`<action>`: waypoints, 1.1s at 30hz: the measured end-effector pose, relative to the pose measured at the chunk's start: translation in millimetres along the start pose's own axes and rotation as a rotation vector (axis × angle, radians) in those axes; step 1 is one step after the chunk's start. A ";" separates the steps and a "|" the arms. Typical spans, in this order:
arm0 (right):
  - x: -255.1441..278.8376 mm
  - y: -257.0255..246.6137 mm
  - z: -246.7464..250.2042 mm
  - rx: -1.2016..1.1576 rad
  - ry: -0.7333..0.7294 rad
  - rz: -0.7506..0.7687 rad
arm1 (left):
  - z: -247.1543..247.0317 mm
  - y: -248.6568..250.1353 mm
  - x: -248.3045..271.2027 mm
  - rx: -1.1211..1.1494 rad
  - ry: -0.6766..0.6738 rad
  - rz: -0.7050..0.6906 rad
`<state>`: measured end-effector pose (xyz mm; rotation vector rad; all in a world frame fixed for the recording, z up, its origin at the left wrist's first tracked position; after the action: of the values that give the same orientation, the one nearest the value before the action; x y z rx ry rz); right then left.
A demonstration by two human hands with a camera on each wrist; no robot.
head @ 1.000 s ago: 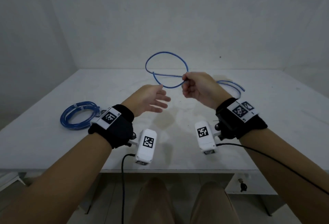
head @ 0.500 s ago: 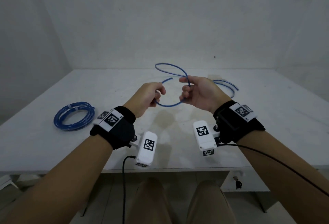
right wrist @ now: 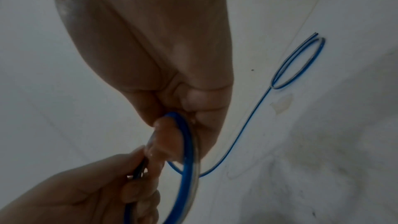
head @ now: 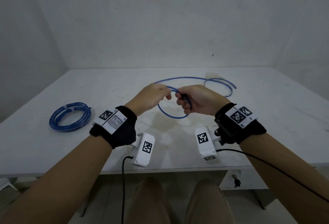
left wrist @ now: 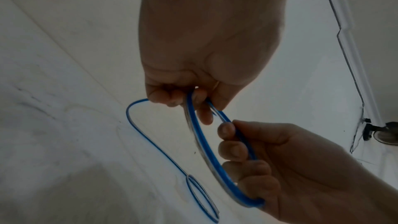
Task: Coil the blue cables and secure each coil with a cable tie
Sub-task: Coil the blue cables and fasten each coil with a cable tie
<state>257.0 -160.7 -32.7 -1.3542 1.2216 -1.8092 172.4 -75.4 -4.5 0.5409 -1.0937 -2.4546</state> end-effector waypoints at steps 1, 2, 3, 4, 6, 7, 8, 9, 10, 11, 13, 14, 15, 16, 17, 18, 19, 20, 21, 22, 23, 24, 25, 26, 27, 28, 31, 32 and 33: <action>0.0 2.1 0.9 -0.012 -0.009 -0.007 | 2.1 -0.1 -1.2 -0.011 0.018 -0.024; 0.3 3.8 2.5 -0.014 -0.014 -0.010 | 7.3 1.1 -2.2 -0.021 0.059 -0.054; 1.0 4.7 4.6 -0.009 -0.016 -0.010 | 13.8 3.8 -3.7 -0.060 0.108 -0.094; 1.8 4.8 6.6 -0.007 -0.016 -0.007 | 19.2 9.3 -5.9 -0.139 0.135 -0.147; 3.7 2.2 11.2 -0.038 -0.017 0.016 | 13.6 22.4 -12.8 -0.286 0.051 -0.250; 4.4 -0.4 13.6 -0.073 -0.016 0.034 | 7.3 26.3 -16.0 -0.278 -0.010 -0.276; 4.7 -3.3 16.5 -0.116 -0.009 0.054 | 2.6 28.2 -18.5 -0.213 -0.046 -0.273; 5.2 -6.3 19.7 -0.164 0.003 0.075 | 0.7 27.2 -20.6 -0.112 -0.052 -0.234; 5.3 -8.9 22.9 -0.215 0.016 0.096 | 1.0 25.2 -22.9 -0.007 -0.031 -0.190; 5.8 -10.7 25.7 -0.265 0.027 0.114 | 1.4 23.8 -25.1 0.071 -0.001 -0.156; 6.2 -13.2 29.7 -0.348 0.038 0.147 | -1.1 21.9 -28.4 0.205 0.037 -0.116; 6.2 -14.3 31.2 -0.378 0.042 0.165 | -3.4 21.5 -28.6 0.282 0.041 -0.096; 5.8 -15.5 32.8 -0.403 0.046 0.184 | -5.7 21.0 -27.3 0.364 0.041 -0.068; 5.1 -16.8 34.3 -0.424 0.050 0.202 | -8.3 19.9 -26.0 0.454 0.038 -0.033; 3.9 -17.5 36.3 -0.447 0.056 0.216 | -11.5 18.0 -24.9 0.554 0.031 0.005; 2.2 -17.9 38.6 -0.472 0.063 0.225 | -15.7 16.4 -24.4 0.658 0.021 0.041; 0.7 -17.8 40.6 -0.495 0.070 0.231 | -20.0 15.0 -23.9 0.760 0.011 0.071; -1.5 -17.4 42.1 -0.514 0.075 0.233 | -23.9 14.0 -24.0 0.850 0.007 0.096; -3.0 -17.5 42.6 -0.523 0.075 0.236 | -26.6 12.7 -24.7 0.921 0.012 0.118; -4.4 -17.8 42.8 -0.516 0.076 0.240 | -28.0 11.2 -25.8 0.974 0.026 0.134; -4.8 -18.3 43.4 -0.492 0.081 0.246 | -28.5 9.8 -27.3 1.009 0.044 0.145; -4.6 -19.0 44.8 -0.447 0.097 0.254 | -28.3 8.8 -29.0 1.033 0.062 0.150; -3.9 -19.3 46.6 -0.388 0.120 0.259 | -27.2 7.8 -30.9 1.051 0.082 0.151; -2.9 -18.7 49.1 -0.327 0.148 0.254 | -25.7 7.2 -32.5 1.070 0.106 0.151; -1.7 -16.5 52.2 -0.275 0.179 0.240 | -23.4 6.2 -34.1 1.097 0.136 0.150; -0.8 -13.5 55.9 -0.239 0.211 0.222 | -20.6 5.2 -35.8 1.131 0.169 0.147; 1.6 -0.2 60.5 -0.156 0.257 0.132 | -11.3 5.8 -40.5 1.218 0.260 0.111; 1.2 5.6 56.1 -0.109 0.227 0.084 | -9.7 7.4 -41.6 1.247 0.285 0.097; 0.9 11.5 47.5 -0.052 0.170 0.030 | -8.9 8.8 -42.6 1.280 0.309 0.088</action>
<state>300.5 -182.1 -39.3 -1.2226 1.3782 -1.9151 214.6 -64.9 4.5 1.1044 -2.3485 -1.2321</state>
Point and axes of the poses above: each hand's wrist, its own x-axis away from the middle knuckle, its own z-axis out of the back of the hand, y = z × x, the point moved 10 cm from there along -x, towards the middle knuckle, and after that the axes turned 10 degrees about -z, right-handed, at the moved point
